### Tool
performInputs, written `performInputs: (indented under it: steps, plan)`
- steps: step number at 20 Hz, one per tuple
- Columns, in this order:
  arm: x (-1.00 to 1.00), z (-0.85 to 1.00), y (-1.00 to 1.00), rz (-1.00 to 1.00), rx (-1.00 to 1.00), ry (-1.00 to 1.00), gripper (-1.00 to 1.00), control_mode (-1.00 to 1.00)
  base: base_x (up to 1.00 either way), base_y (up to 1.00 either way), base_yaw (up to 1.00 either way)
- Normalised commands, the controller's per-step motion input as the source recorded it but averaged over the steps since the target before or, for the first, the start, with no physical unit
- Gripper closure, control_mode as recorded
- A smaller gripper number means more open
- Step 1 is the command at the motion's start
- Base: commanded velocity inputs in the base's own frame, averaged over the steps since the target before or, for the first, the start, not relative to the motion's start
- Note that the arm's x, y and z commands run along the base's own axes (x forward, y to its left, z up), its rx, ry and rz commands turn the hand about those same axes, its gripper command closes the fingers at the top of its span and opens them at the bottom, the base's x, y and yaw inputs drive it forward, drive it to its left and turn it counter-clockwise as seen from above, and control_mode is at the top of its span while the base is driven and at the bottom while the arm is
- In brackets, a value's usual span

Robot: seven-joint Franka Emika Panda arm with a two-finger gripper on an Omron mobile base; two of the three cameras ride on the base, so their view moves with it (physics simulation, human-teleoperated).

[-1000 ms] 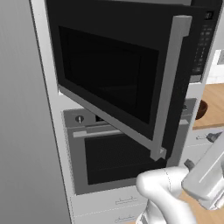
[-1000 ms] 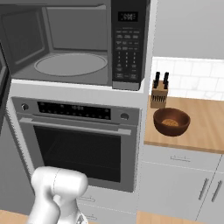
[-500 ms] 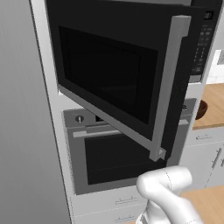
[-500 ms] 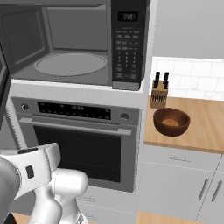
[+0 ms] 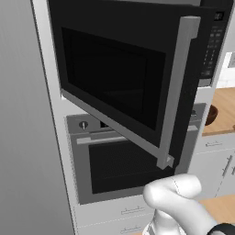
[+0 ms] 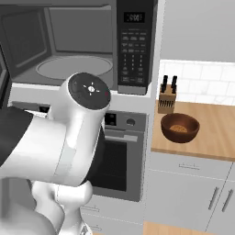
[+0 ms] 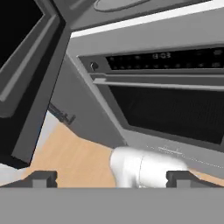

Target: Open the microwave, place the bowl with waffle inside the microwave, then close the microwave door and turn it on.

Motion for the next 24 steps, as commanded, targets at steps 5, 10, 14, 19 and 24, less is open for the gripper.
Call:
performInputs:
  steps: [5, 10, 14, 19, 24]
  plan:
    - [0.48, 0.00, 0.03, 0.15, 0.54, 0.33, -1.00, -1.00, 0.00, 0.00, 0.00]
    - [0.15, 0.00, 0.52, 0.09, 0.37, 0.23, -1.00, -1.00, 0.00, 0.00, 0.00]
    - [0.19, 0.00, 0.67, 0.00, 0.29, 0.23, -1.00, -1.00, 0.00, 0.00, 0.00]
    - [0.05, 0.00, 0.68, 0.00, 0.15, 0.18, -1.00, -1.00, 0.00, 0.00, 0.00]
    - [0.04, 0.06, 0.60, 0.00, 0.01, 0.18, -1.00, -1.00, 0.00, 0.00, 0.00]
